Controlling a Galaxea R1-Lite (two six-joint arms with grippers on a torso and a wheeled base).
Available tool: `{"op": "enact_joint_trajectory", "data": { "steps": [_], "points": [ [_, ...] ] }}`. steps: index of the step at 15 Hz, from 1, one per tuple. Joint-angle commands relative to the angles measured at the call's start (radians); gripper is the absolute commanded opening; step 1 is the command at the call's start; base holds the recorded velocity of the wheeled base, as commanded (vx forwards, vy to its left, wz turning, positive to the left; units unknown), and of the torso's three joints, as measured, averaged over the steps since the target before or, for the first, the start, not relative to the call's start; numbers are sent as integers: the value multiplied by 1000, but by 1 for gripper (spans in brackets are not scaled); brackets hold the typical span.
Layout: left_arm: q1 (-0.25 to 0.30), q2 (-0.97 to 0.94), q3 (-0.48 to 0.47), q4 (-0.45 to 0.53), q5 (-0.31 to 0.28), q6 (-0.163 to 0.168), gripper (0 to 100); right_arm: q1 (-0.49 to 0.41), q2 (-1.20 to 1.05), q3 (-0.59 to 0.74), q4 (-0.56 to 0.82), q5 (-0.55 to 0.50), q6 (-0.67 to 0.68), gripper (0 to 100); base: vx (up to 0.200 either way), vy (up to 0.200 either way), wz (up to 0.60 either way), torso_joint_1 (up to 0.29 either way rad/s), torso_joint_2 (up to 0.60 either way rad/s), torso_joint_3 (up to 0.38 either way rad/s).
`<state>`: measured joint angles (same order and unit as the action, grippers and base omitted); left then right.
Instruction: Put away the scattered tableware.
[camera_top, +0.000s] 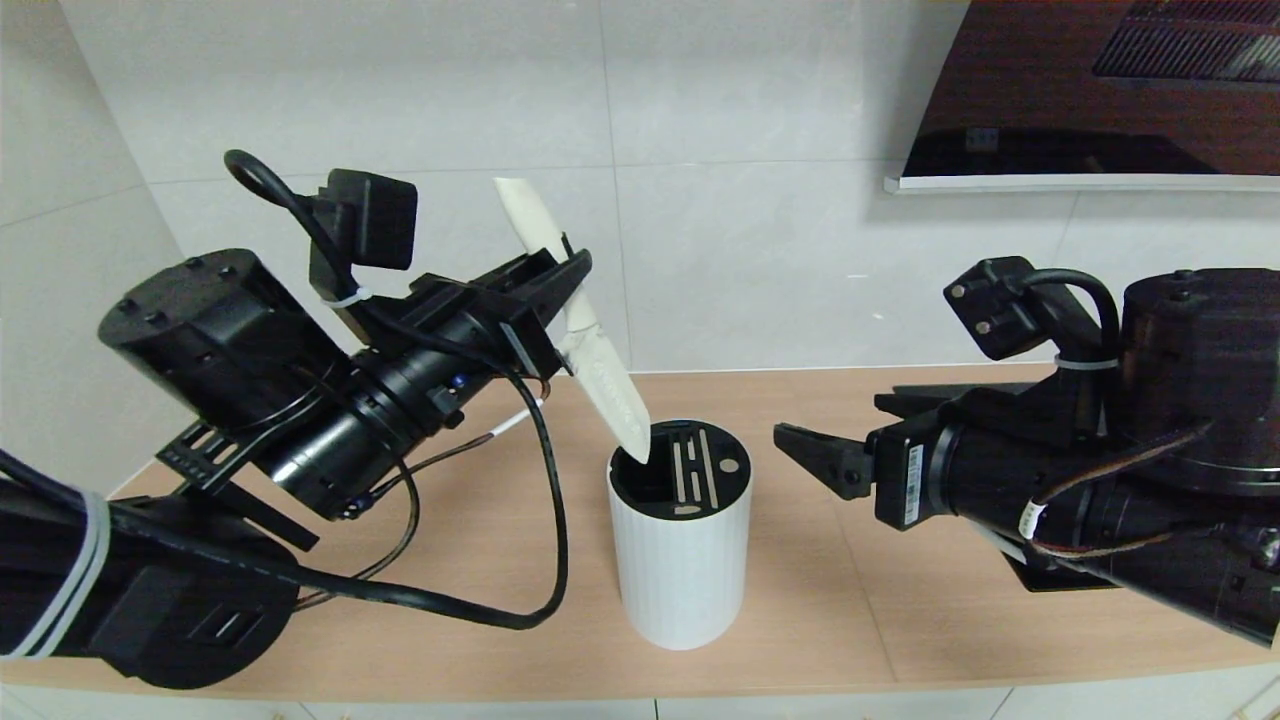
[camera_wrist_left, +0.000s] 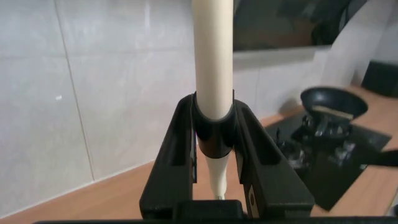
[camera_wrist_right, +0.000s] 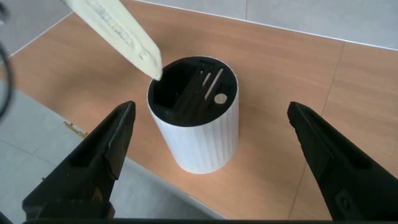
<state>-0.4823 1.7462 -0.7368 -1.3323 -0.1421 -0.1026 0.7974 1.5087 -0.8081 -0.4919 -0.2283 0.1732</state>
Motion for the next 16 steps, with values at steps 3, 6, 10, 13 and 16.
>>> {"op": "enact_joint_trajectory", "data": {
  "steps": [3, 6, 10, 13, 16],
  "points": [
    [-25, 88, 0, -73, -2, 40, 0, 0, 1, 1, 0, 1, 0, 100, 0, 0, 0, 0, 0, 0],
    [-38, 104, 13, -87, -1, 58, 0, 0, -1, 1, 0, 1, 0, 100, 0, 0, 0, 0, 0, 0],
    [-38, 108, 33, -85, -1, 67, 0, 0, 2, 3, 0, 1, 0, 100, 0, 0, 0, 0, 0, 0],
    [-38, 141, 34, -85, 1, 87, 0, 0, 2, 3, 0, 1, 0, 100, 0, 0, 0, 0, 0, 0],
    [-38, 145, 60, -82, 1, 109, 0, 0, 2, 3, 0, 0, 0, 100, 0, 0, 0, 0, 0, 0]
  ]
}}
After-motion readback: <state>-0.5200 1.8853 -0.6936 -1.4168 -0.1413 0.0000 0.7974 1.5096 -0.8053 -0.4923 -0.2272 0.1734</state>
